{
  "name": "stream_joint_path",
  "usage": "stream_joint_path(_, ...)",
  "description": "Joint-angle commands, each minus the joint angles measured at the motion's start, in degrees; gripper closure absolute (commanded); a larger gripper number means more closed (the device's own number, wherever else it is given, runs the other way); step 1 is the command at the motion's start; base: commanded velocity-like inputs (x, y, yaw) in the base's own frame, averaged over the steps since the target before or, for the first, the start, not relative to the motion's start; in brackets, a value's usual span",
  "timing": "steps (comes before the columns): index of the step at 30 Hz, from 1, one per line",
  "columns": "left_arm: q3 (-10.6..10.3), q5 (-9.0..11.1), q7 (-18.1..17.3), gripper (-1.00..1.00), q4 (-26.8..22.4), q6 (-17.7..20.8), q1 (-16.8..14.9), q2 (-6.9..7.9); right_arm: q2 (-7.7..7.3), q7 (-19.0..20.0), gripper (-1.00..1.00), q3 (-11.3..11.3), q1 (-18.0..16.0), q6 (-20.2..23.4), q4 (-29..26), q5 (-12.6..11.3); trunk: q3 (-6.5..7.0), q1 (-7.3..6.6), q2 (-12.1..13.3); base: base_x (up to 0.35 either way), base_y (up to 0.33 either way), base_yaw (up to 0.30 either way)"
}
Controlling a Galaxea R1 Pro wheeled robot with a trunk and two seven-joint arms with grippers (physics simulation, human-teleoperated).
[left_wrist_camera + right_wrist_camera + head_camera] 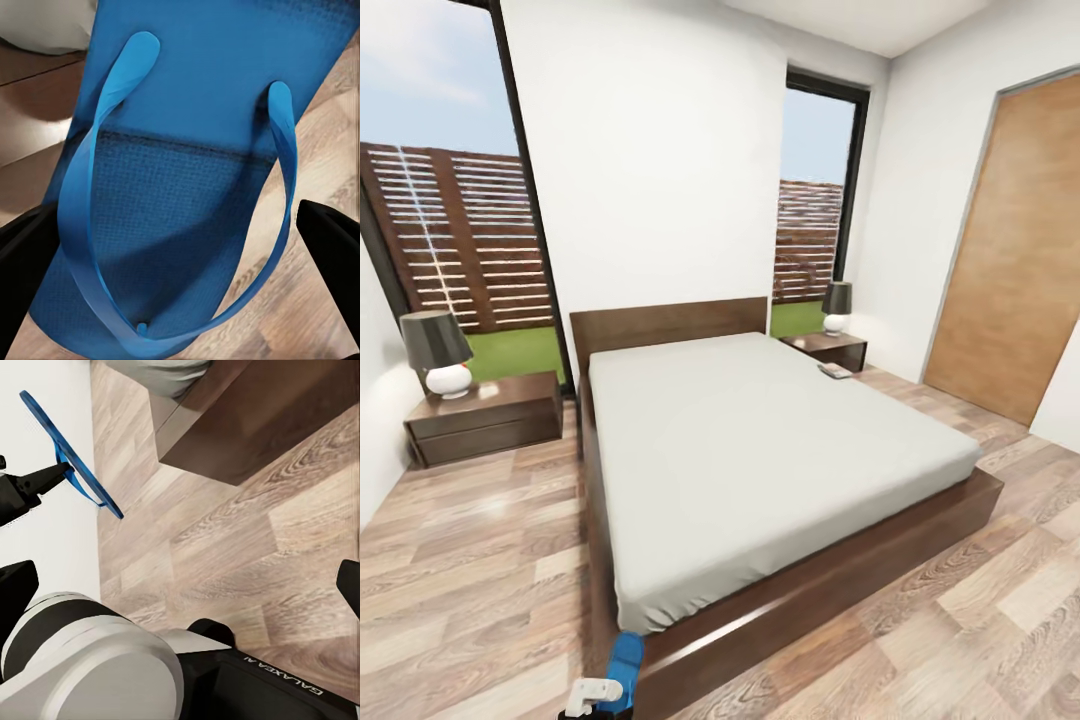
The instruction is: In the bedroom, move the book from the bed onto either nightstand, and place the two sandals side by side next to the bed.
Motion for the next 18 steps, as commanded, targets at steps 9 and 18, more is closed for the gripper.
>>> stream_joint_path(9, 0.44, -0.60, -0.22, 1.00, 0.02, -0.34, -0.03, -0.01, 0.00, 0.14, -1.00, -0.05, -0.05, 0.54, 0.01, -0.34, -0.06, -0.01, -0.03, 0.000, 0.000, -0.280)
stream_joint_path(18, 0.44, -0.60, -0.22, 1.00, 0.02, -0.34, -0.03, -0.01, 0.04, 0.32, -1.00, -0.05, -0.05, 0.54, -0.01, -0.37, -0.06, -0.01, -0.03, 0.000, 0.000, -0.047)
